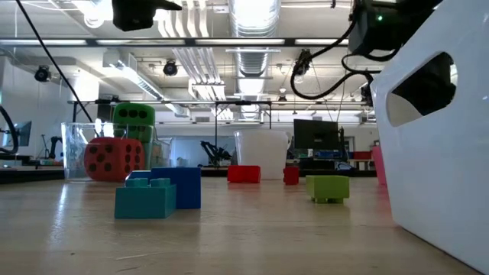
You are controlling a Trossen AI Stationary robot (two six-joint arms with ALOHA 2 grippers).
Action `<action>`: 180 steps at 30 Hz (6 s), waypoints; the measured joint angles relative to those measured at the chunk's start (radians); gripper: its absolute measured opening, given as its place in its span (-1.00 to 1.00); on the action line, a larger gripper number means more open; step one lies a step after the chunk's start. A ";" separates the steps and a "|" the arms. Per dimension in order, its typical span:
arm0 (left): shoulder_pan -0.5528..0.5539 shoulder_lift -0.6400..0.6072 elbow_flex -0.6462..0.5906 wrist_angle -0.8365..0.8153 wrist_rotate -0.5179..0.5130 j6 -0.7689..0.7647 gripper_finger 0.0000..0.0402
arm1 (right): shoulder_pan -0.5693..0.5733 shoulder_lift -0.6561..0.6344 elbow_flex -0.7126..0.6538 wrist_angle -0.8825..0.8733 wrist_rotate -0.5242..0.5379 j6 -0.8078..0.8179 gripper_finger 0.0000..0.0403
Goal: Pick & Place Toys
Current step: Put the light green game piece into the pink bin, then put the right red game piece into the pink bin
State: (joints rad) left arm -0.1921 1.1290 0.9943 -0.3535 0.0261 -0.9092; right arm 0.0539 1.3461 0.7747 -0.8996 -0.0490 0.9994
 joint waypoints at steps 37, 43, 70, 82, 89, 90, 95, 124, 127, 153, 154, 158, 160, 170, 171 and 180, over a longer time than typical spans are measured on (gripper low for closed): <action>-0.005 0.000 0.000 -0.012 0.000 -0.003 0.94 | -0.022 0.088 0.002 0.029 -0.058 -0.339 0.15; -0.005 0.000 0.000 -0.012 0.000 -0.003 0.94 | -0.022 0.088 0.005 0.029 -0.057 -0.337 0.42; -0.006 0.000 0.000 -0.099 -0.091 -0.027 0.94 | -0.021 -0.096 0.130 -0.119 -0.091 -0.200 0.78; -0.039 -0.001 0.000 -0.094 -0.315 0.023 0.53 | -0.042 0.033 0.483 -0.109 0.096 -0.170 0.78; -0.039 -0.041 0.000 -0.133 -0.314 0.047 0.34 | -0.098 0.259 0.634 -0.104 0.101 -0.417 0.78; -0.039 -0.055 0.000 -0.147 -0.312 0.047 0.33 | -0.104 0.285 0.644 -0.096 0.101 -0.432 0.78; -0.053 -0.134 0.000 -0.231 -0.300 0.051 0.32 | -0.120 0.381 0.661 -0.004 0.099 -0.549 0.78; -0.062 -0.216 -0.003 -0.362 -0.288 0.113 0.32 | -0.225 0.580 0.605 0.126 0.181 0.154 0.78; -0.062 -0.216 -0.003 -0.362 -0.288 0.101 0.32 | -0.225 0.616 0.605 0.120 0.177 0.191 0.78; -0.062 -0.216 -0.003 -0.357 -0.314 0.062 0.32 | -0.236 0.665 0.604 0.120 0.166 0.141 -0.14; -0.062 -0.216 -0.003 -0.356 -0.320 0.061 0.32 | -0.236 0.665 0.604 0.120 0.164 0.142 -0.19; -0.061 -0.216 -0.003 -0.354 -0.327 0.063 0.32 | -0.236 0.665 0.604 0.121 0.163 0.138 -0.38; -0.061 -0.216 -0.003 -0.354 -0.330 0.064 0.32 | -0.236 0.665 0.604 0.122 0.162 0.122 -0.48; -0.061 -0.216 -0.003 -0.354 -0.333 0.064 0.32 | -0.231 0.648 0.606 0.119 0.141 0.001 -0.57; -0.061 -0.216 -0.003 -0.354 -0.333 0.064 0.32 | -0.229 0.638 0.606 0.119 0.140 -0.011 -0.57; -0.061 -0.216 -0.003 -0.354 -0.333 0.063 0.32 | -0.217 0.457 0.607 0.047 0.144 -0.089 -0.57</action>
State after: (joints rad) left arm -0.2535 0.9131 0.9916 -0.7078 -0.3069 -0.8459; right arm -0.1630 1.8036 1.3815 -0.8529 0.0951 0.9100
